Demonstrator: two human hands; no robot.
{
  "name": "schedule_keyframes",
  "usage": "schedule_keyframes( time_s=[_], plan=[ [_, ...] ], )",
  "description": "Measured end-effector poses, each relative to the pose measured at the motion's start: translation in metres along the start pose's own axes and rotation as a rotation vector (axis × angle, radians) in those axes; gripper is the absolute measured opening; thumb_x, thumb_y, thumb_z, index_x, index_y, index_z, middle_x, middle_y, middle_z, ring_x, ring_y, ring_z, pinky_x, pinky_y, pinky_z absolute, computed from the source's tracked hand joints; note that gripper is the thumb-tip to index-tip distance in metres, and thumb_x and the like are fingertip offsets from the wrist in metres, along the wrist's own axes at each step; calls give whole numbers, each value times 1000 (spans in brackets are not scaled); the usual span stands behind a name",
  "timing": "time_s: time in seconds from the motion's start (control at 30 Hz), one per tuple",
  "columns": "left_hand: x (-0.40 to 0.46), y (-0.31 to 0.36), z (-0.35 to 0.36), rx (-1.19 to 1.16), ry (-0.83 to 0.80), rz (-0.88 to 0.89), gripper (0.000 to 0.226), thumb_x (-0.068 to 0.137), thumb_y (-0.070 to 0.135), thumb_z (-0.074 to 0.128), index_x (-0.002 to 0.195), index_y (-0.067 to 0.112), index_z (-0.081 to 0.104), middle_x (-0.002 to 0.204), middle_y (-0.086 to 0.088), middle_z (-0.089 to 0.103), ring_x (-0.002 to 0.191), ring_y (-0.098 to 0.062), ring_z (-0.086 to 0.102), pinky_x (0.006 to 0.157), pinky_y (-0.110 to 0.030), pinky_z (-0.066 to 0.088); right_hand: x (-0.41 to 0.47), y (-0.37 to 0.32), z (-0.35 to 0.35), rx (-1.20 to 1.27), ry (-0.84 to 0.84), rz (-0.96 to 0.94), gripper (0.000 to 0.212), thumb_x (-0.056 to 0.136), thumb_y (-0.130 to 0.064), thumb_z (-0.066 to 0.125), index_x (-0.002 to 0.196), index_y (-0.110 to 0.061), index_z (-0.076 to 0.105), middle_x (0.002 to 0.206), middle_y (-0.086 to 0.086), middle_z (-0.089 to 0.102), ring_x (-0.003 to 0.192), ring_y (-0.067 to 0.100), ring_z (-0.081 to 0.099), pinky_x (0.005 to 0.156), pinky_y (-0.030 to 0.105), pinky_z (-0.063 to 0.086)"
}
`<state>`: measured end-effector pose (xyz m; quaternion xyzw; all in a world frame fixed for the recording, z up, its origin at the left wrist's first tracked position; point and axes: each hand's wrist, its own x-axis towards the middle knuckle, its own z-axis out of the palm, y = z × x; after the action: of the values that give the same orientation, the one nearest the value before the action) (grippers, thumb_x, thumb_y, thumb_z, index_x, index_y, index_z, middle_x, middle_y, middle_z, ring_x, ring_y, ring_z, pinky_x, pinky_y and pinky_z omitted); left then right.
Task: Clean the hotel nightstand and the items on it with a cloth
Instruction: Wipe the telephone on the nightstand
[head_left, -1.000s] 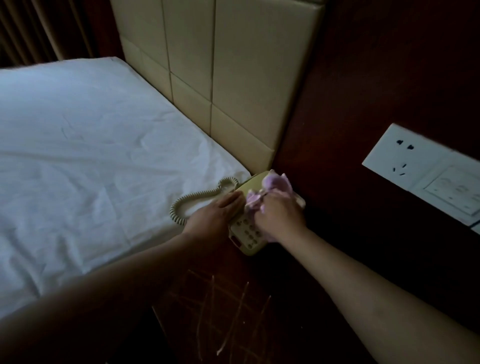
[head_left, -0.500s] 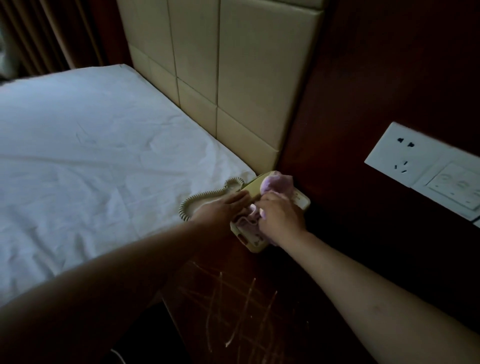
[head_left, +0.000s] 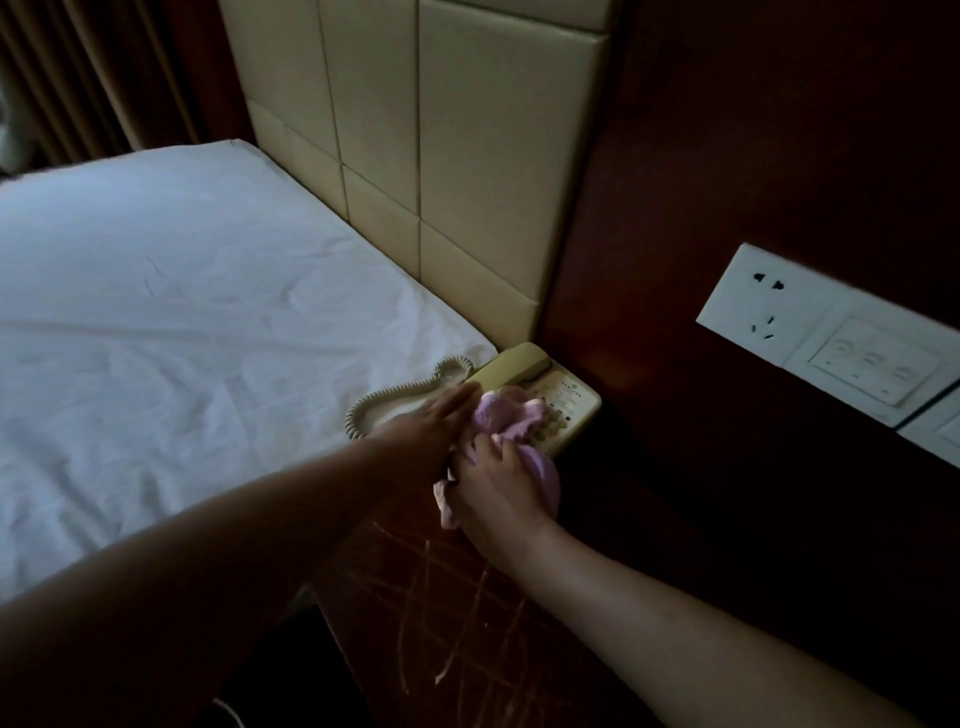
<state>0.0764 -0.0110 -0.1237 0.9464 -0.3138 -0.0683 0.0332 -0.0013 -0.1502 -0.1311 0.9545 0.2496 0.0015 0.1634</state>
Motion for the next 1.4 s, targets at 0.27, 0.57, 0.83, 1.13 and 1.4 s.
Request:
schedule_keyframes(
  time_s=[0.27,0.57,0.83,1.13,1.4],
  plan=[
    [3,15,14,-58,-1,-78,111,72,75,21,160,13,-8,169,-6,-15,157,-24,-8,127,-44,13,-45,90,21,41,188,171,30,54,-52,85,74,-30,77,108,-3,69,96,25,60,70,36,53],
    [10,45,29,-126,87,-255,141,65,98,43,158,11,-17,167,-3,-24,153,-21,-22,125,-42,-11,-27,125,74,461,267,734,11,88,-29,71,98,-29,77,153,-5,43,118,28,47,89,41,50],
    [11,50,43,-7,150,-261,129,77,89,41,158,5,-13,166,-11,-24,153,-27,-22,125,-45,-11,-31,103,69,675,159,682,16,89,-34,69,101,-28,78,133,-10,53,112,22,45,90,35,46],
    [4,33,44,60,140,-176,133,68,96,24,159,3,-5,169,-13,-12,151,-21,-22,127,-45,-2,-53,86,63,795,145,395,25,81,-28,69,104,-29,79,121,-13,59,110,18,52,97,25,41],
    [17,24,12,-109,50,-261,143,43,105,45,157,29,4,167,-1,4,153,-34,9,124,-55,15,-8,149,42,1254,345,927,25,97,-29,63,117,-15,67,113,2,68,104,21,64,74,22,46]
  ],
)
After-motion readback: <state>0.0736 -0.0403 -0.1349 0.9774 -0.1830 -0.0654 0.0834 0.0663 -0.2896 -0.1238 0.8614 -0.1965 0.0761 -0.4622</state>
